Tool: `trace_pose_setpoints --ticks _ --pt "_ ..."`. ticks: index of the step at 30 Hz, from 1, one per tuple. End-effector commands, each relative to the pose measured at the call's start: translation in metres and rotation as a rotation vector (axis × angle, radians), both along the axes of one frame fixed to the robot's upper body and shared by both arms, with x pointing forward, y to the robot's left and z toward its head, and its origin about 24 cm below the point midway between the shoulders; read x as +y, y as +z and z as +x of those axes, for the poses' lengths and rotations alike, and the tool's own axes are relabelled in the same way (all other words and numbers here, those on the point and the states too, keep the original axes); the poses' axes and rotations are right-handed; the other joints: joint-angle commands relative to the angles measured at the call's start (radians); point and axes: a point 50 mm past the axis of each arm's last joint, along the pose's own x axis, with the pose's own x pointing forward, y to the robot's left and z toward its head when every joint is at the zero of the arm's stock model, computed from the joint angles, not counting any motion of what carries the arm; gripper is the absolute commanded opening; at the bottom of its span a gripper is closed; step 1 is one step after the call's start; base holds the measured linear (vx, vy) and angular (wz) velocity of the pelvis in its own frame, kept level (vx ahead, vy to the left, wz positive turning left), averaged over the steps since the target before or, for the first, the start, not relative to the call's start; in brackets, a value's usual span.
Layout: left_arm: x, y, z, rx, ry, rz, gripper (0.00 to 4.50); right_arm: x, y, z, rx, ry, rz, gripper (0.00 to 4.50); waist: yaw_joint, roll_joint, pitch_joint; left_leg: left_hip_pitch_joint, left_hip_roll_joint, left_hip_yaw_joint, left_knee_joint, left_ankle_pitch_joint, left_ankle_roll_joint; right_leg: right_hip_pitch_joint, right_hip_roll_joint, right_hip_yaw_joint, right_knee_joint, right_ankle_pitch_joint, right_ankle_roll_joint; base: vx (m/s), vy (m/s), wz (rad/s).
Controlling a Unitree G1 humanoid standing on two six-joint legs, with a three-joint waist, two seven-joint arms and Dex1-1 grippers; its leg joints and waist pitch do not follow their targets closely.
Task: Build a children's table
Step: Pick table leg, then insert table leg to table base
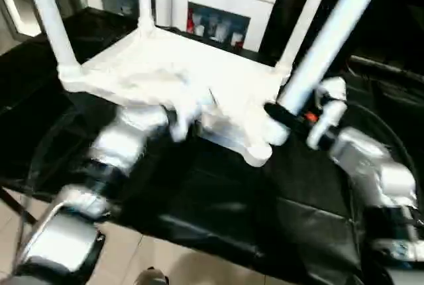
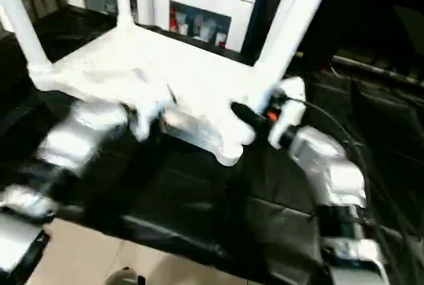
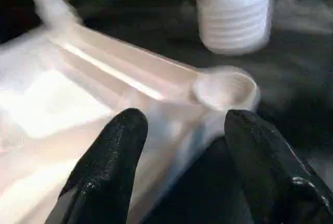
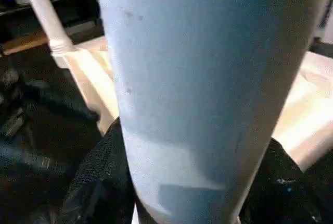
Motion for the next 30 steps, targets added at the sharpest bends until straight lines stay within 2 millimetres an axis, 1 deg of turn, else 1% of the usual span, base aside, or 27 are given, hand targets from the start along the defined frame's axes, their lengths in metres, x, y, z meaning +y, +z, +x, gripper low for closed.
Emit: trace_pose_setpoints --ticks 1,2,3,4,5,6,7,8,9,10,11,12,13,14,15,16,17,18,19,20,21,23,24,27,28,29,30 --pt "-0.008 0.006 0.004 -0.048 -0.053 0.037 2.88 -0.010 0.005 -0.002 -0.030 -0.043 -0.029 1.93 -0.004 0.044 -0.090 0.023 0.054 -0.034 -0.071 -0.143 -0.069 0.057 -0.099 0.055 -0.052 -0.051 -0.165 0.000 0.000 0.00" --pt "-0.008 0.004 0.006 -0.037 -0.063 0.059 2.88 -0.011 0.004 -0.005 -0.028 -0.056 -0.029 1.93 -0.007 0.053 -0.086 0.025 0.056 -0.034 -0.071 -0.173 -0.065 0.056 -0.103 0.056 -0.060 -0.082 -0.179 0.000 0.000 0.00" --pt "-0.009 0.003 0.006 -0.036 -0.065 0.061 2.88 -0.011 0.004 -0.005 -0.028 -0.057 -0.028 1.93 -0.011 0.037 -0.084 0.023 0.053 -0.031 -0.071 -0.187 -0.051 0.061 -0.101 0.056 -0.068 -0.121 -0.177 0.000 0.000 0.00" --pt "-0.010 0.001 0.010 -0.040 -0.078 0.086 2.88 -0.012 0.002 -0.011 -0.023 -0.069 -0.031 1.93 -0.012 0.057 -0.083 0.020 0.050 -0.031 -0.069 -0.183 -0.037 0.061 -0.102 0.058 -0.074 -0.148 -0.175 0.000 0.000 0.00" --pt "-0.011 -0.001 0.012 -0.039 -0.078 0.097 2.88 -0.014 0.001 -0.015 -0.019 -0.074 -0.038 1.93 -0.013 0.070 -0.085 0.017 0.050 -0.034 -0.067 -0.177 -0.028 0.065 -0.102 0.058 -0.074 -0.159 -0.169 0.000 0.000 0.00" --pt "-0.011 -0.002 0.014 -0.041 -0.079 0.108 2.88 -0.014 0.000 -0.018 -0.016 -0.075 -0.044 1.93 -0.016 0.069 -0.084 0.018 0.050 -0.032 -0.069 -0.179 -0.022 0.065 -0.099 0.057 -0.081 -0.167 -0.164 0.000 0.000 0.00" --pt "-0.011 -0.002 0.015 -0.042 -0.075 0.112 2.88 -0.015 0.000 -0.019 -0.015 -0.077 -0.045 1.93 -0.018 0.061 -0.083 0.016 0.047 -0.030 -0.068 -0.173 -0.013 0.065 -0.095 0.056 -0.085 -0.174 -0.155 0.000 0.000 0.00" --pt "-0.011 -0.005 0.019 -0.043 -0.054 0.143 2.88 -0.018 -0.002 -0.027 -0.006 -0.090 -0.054 1.93 -0.021 0.085 -0.085 0.016 0.047 -0.033 -0.066 -0.172 -0.006 0.067 -0.095 0.055 -0.083 -0.172 -0.162 0.000 0.000 0.00" --pt "-0.011 -0.007 0.020 -0.041 -0.045 0.162 2.88 -0.019 -0.003 -0.030 0.000 -0.096 -0.057 1.93 -0.019 0.087 -0.090 0.016 0.046 -0.035 -0.064 -0.159 0.001 0.072 -0.096 0.055 -0.079 -0.162 -0.155 0.000 0.000 0.00" --pt "-0.010 -0.008 0.020 -0.039 -0.041 0.174 2.88 -0.020 -0.003 -0.032 0.003 -0.100 -0.058 1.92 -0.022 0.088 -0.090 0.011 0.046 -0.034 -0.063 -0.141 0.015 0.072 -0.094 0.054 -0.080 -0.150 -0.157 0.000 0.000 0.00" --pt "-0.010 -0.010 0.020 -0.032 -0.041 0.188 2.88 -0.021 -0.003 -0.034 0.004 -0.105 -0.063 1.92 -0.022 0.092 -0.091 0.010 0.046 -0.034 -0.063 -0.138 0.019 0.072 -0.094 0.054 -0.081 -0.148 -0.160 0.000 0.000 0.00" --pt "-0.008 -0.014 0.019 -0.023 -0.043 0.214 2.88 -0.023 -0.004 -0.038 0.009 -0.117 -0.069 1.92 -0.026 0.100 -0.092 0.009 0.044 -0.035 -0.062 -0.130 0.025 0.072 -0.094 0.052 -0.080 -0.148 -0.168 0.000 0.000 0.00" --pt "-0.008 -0.014 0.019 -0.023 -0.043 0.214 2.88 -0.023 -0.004 -0.038 0.009 -0.117 -0.069 1.92 -0.028 0.110 -0.091 0.011 0.045 -0.033 -0.061 -0.135 0.028 0.068 -0.093 0.052 -0.085 -0.156 -0.170 0.000 0.000 0.00" --pt "-0.006 -0.018 0.020 -0.016 -0.024 0.227 2.88 -0.025 -0.004 -0.043 0.015 -0.127 -0.073 1.92 -0.033 0.110 -0.092 0.011 0.042 -0.032 -0.059 -0.142 0.037 0.071 -0.090 0.050 -0.086 -0.169 -0.176 0.000 0.000 0.00" --pt "-0.006 -0.018 0.020 -0.016 -0.024 0.227 2.88 -0.025 -0.004 -0.043 0.015 -0.127 -0.073 1.92 -0.035 0.109 -0.091 0.010 0.042 -0.031 -0.059 -0.141 0.042 0.070 -0.089 0.050 -0.089 -0.175 -0.175 0.000 0.000 0.00" --pt "-0.005 -0.020 0.021 -0.018 -0.007 0.238 2.88 -0.026 -0.004 -0.047 0.018 -0.133 -0.074 1.92 -0.038 0.115 -0.092 0.009 0.041 -0.031 -0.058 -0.142 0.047 0.070 -0.088 0.049 -0.092 -0.188 -0.173 0.000 0.000 0.00" --pt "-0.004 -0.020 0.021 -0.021 0.002 0.245 2.88 -0.026 -0.004 -0.048 0.020 -0.134 -0.077 1.92 -0.038 0.115 -0.092 0.010 0.040 -0.031 -0.057 -0.141 0.050 0.070 -0.087 0.049 -0.093 -0.194 -0.171 0.000 0.000 0.00" --pt "-0.004 -0.020 0.022 -0.021 0.002 0.246 2.88 -0.026 -0.004 -0.048 0.020 -0.134 -0.077 1.92 -0.039 0.121 -0.092 0.009 0.041 -0.031 -0.058 -0.143 0.053 0.070 -0.088 0.048 -0.096 -0.212 -0.166 0.000 0.000 0.00" --pt "-0.004 -0.021 0.022 -0.023 0.010 0.253 2.88 -0.026 -0.004 -0.049 0.022 -0.135 -0.079 1.92 -0.040 0.121 -0.092 0.009 0.041 -0.032 -0.058 -0.144 0.053 0.071 -0.088 0.047 -0.095 -0.218 -0.165 0.000 0.000 0.00" --pt "-0.002 -0.023 0.023 -0.029 0.026 0.277 2.88 -0.026 -0.004 -0.052 0.027 -0.139 -0.082 1.92 -0.044 0.123 -0.092 0.007 0.041 -0.033 -0.058 -0.144 0.053 0.070 -0.086 0.045 -0.097 -0.225 -0.163 0.000 0.000 0.00" --pt "0.000 -0.024 0.024 -0.033 0.043 0.289 2.88 -0.025 -0.004 -0.053 0.030 -0.140 -0.084 1.92 -0.046 0.131 -0.092 0.009 0.041 -0.033 -0.059 -0.151 0.054 0.068 -0.085 0.045 -0.101 -0.235 -0.156 0.000 0.000 0.00" --pt "0.000 -0.025 0.024 -0.037 0.057 0.291 2.88 -0.024 -0.003 -0.053 0.032 -0.141 -0.084 1.92 -0.049 0.131 -0.094 0.010 0.043 -0.035 -0.060 -0.147 0.056 0.068 -0.085 0.044 -0.098 -0.223 -0.157 0.000 0.000 0.00" --pt "-0.001 -0.025 0.025 -0.038 0.067 0.288 2.88 -0.024 -0.003 -0.053 0.033 -0.143 -0.085 1.92 -0.051 0.130 -0.093 0.008 0.042 -0.034 -0.059 -0.147 0.060 0.068 -0.085 0.045 -0.098 -0.215 -0.164 0.000 0.000 0.00" --pt "-0.003 -0.029 0.024 -0.015 0.086 0.283 2.88 -0.022 -0.002 -0.053 0.033 -0.144 -0.085 1.92 -0.050 0.135 -0.094 0.009 0.040 -0.032 -0.057 -0.148 0.063 0.067 -0.087 0.044 -0.102 -0.240 -0.164 0.000 0.000 0.00" --pt "-0.004 -0.031 0.023 0.002 0.084 0.286 2.70 -0.021 -0.002 -0.052 0.033 -0.143 -0.085 1.92 -0.050 0.134 -0.095 0.008 0.040 -0.032 -0.057 -0.144 0.065 0.068 -0.087 0.044 -0.102 -0.241 -0.161 0.000 0.000 0.00" --pt "-0.004 -0.033 0.022 0.004 0.080 0.290 2.70 -0.021 -0.002 -0.052 0.033 -0.142 -0.085 1.92 -0.049 0.138 -0.095 0.009 0.041 -0.033 -0.058 -0.143 0.066 0.067 -0.087 0.044 -0.101 -0.239 -0.161 0.000 0.000 0.00" --pt "-0.004 -0.034 0.022 0.004 0.079 0.292 2.70 -0.021 -0.002 -0.052 0.033 -0.142 -0.085 1.92 -0.050 0.136 -0.095 0.008 0.040 -0.032 -0.057 -0.145 0.068 0.066 -0.086 0.044 -0.103 -0.239 -0.158 0.000 0.000 0.00"
